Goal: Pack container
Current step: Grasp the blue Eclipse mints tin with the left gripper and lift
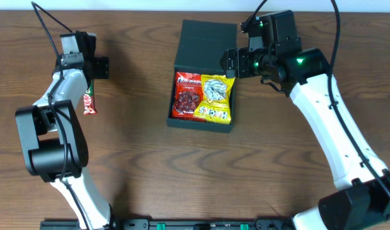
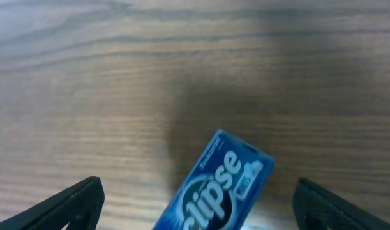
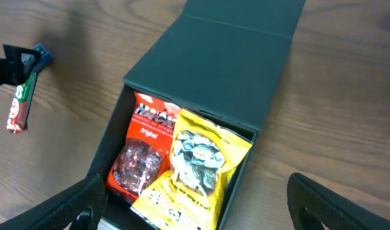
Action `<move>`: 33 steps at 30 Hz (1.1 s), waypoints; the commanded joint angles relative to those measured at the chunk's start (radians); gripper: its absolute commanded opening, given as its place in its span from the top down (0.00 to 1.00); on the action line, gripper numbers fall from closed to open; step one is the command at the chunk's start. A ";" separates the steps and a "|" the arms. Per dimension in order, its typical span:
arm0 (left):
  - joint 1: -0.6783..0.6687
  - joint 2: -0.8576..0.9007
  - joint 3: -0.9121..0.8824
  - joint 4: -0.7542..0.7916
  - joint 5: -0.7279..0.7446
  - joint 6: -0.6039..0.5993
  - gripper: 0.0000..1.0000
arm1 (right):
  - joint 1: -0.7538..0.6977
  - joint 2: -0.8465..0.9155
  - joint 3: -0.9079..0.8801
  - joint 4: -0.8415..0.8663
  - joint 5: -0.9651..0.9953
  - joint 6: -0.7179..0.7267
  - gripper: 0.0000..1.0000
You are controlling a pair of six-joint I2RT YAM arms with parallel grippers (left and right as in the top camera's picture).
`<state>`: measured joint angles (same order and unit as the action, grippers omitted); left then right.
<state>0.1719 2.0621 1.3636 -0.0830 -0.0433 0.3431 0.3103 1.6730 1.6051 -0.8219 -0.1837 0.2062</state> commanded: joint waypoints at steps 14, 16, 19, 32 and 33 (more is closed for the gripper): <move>0.012 0.093 -0.005 0.042 0.085 0.083 0.00 | -0.010 0.003 -0.003 0.024 0.004 0.026 0.08; 0.013 0.093 -0.005 0.031 0.085 0.083 0.19 | -0.010 0.003 -0.003 0.030 0.008 0.027 0.08; 0.013 0.093 -0.005 0.028 0.085 0.083 0.30 | -0.010 0.003 -0.003 0.030 0.037 0.045 0.07; 0.013 0.093 -0.005 0.016 0.084 0.074 0.41 | -0.010 0.003 -0.003 0.029 0.038 0.048 0.07; 0.013 0.093 -0.005 0.016 0.075 0.064 0.44 | -0.010 0.003 -0.003 0.030 0.038 0.048 0.07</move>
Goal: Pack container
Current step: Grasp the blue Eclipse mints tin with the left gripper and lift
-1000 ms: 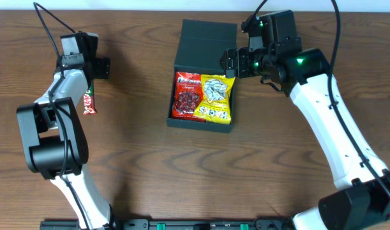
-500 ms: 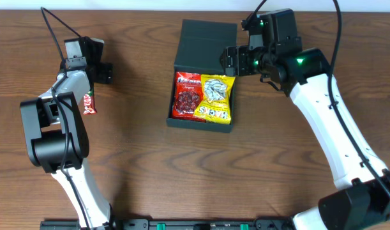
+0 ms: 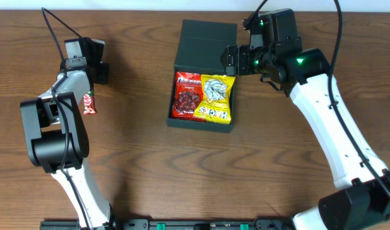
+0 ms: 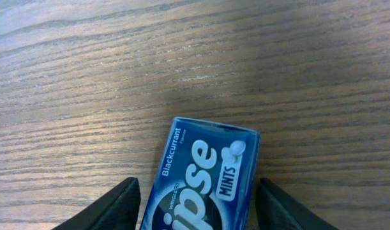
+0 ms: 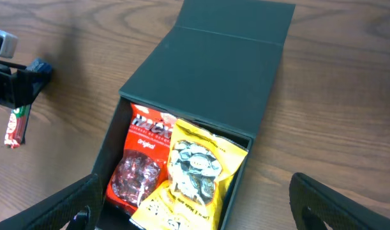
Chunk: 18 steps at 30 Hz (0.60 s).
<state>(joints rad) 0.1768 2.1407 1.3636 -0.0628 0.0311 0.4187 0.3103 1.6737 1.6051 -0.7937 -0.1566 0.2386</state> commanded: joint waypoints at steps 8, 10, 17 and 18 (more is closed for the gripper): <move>0.008 0.008 0.007 -0.009 -0.020 -0.069 0.61 | -0.010 0.003 -0.003 0.002 0.011 0.016 0.07; 0.008 0.008 0.023 -0.015 -0.019 -0.089 0.63 | -0.010 0.003 -0.003 0.002 0.013 0.016 0.07; -0.005 -0.007 0.127 -0.090 -0.019 -0.136 0.67 | -0.011 0.003 -0.003 0.002 0.026 0.016 0.07; -0.010 -0.014 0.146 -0.103 -0.019 -0.135 0.67 | -0.013 0.003 -0.003 0.002 0.031 0.016 0.07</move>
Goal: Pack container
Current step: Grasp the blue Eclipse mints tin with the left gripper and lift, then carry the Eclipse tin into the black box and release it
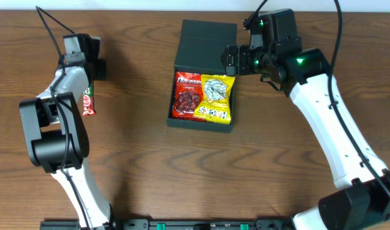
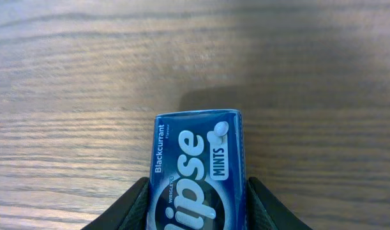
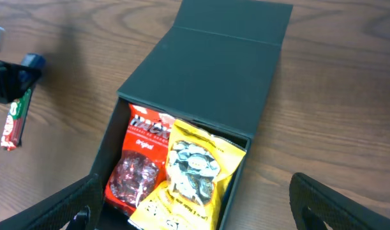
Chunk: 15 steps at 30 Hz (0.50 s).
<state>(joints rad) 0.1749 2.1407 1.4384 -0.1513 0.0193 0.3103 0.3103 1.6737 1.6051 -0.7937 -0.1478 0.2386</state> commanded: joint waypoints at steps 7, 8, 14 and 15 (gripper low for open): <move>-0.067 -0.114 0.197 -0.163 -0.007 -0.058 0.75 | -0.077 0.002 -0.002 0.012 0.023 0.076 0.07; -0.082 -0.136 0.204 -0.185 -0.007 -0.090 0.79 | -0.092 0.002 -0.002 0.012 0.021 0.076 0.07; -0.194 -0.244 0.206 -0.352 0.004 -0.333 0.94 | -0.171 0.002 -0.002 0.011 0.009 0.076 0.05; -0.217 -0.254 0.206 -0.388 0.018 -0.360 0.94 | -0.184 0.002 -0.002 0.012 0.009 0.075 0.04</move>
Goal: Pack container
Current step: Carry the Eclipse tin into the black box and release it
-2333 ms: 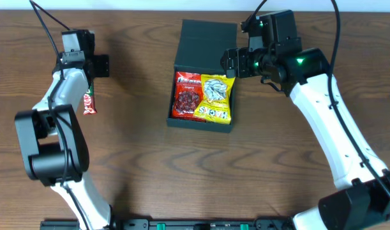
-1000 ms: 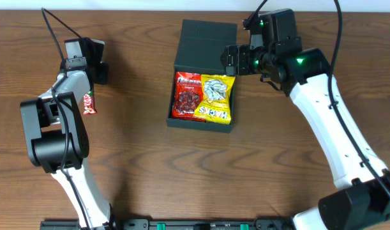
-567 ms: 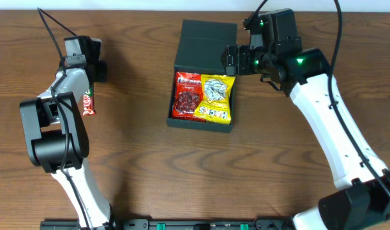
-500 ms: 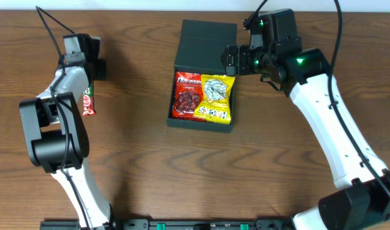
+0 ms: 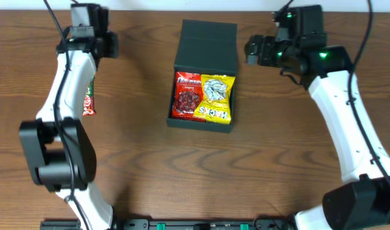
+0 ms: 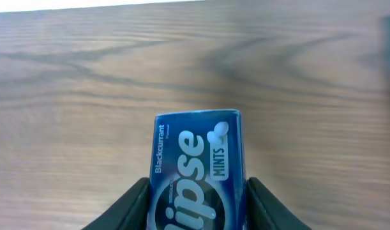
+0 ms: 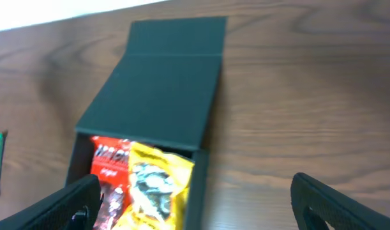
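Observation:
A blue Eclipse mints tin sits between the fingers of my left gripper, which is shut on it and holds it above the table. In the overhead view the left gripper is at the far left, well left of the box. The dark green box lies open in the middle with its lid flat behind it. A red snack packet and a yellow one fill the box. My right gripper hangs open beside the lid's right edge, with nothing in it.
A red and green candy bar lies on the wooden table under the left arm, at the left edge of the right wrist view. The table's back edge runs just behind the lid and both grippers.
My left gripper, still shut on the mints tin, has gone from table level beside the candy bar to higher and farther back. The right gripper has moved right, away from the box's lid.
At first my left gripper stood wide open around the mints tin lying askew on the table. Then its fingers were close beside the tin, then shut on it. Now the tin is off the table. The right gripper stayed open near the lid throughout.

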Action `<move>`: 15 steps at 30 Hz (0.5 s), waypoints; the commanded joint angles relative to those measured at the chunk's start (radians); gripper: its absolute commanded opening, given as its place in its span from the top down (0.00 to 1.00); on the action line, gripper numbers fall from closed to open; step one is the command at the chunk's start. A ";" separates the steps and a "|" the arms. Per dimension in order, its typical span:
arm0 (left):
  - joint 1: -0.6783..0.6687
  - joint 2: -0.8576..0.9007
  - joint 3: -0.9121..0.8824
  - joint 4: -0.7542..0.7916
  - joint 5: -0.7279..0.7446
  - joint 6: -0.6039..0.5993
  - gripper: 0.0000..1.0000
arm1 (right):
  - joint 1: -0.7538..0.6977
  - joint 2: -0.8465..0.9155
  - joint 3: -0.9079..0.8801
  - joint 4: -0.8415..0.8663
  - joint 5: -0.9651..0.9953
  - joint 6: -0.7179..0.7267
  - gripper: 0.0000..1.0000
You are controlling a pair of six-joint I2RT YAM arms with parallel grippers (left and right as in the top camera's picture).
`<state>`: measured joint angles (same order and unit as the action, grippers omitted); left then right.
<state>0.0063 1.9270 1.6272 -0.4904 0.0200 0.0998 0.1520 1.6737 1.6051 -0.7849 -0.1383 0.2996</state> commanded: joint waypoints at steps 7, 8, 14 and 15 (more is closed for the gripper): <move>-0.270 -0.050 0.016 -0.314 0.051 -0.078 0.94 | -0.112 0.002 -0.002 0.002 -0.001 -0.043 0.02; -0.298 -0.050 0.016 -0.331 0.051 -0.095 0.94 | -0.121 0.002 -0.002 0.001 -0.001 -0.055 0.02; -0.449 -0.050 0.010 -0.333 -0.010 -0.176 0.94 | -0.138 0.002 -0.002 -0.016 -0.001 -0.100 0.01; -0.473 -0.048 0.004 -0.327 -0.054 -0.176 0.94 | -0.138 0.002 -0.002 -0.019 -0.001 -0.108 0.02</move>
<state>-0.4274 1.8793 1.6363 -0.8246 0.0460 -0.0425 0.0208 1.6741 1.6051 -0.7971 -0.1387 0.2356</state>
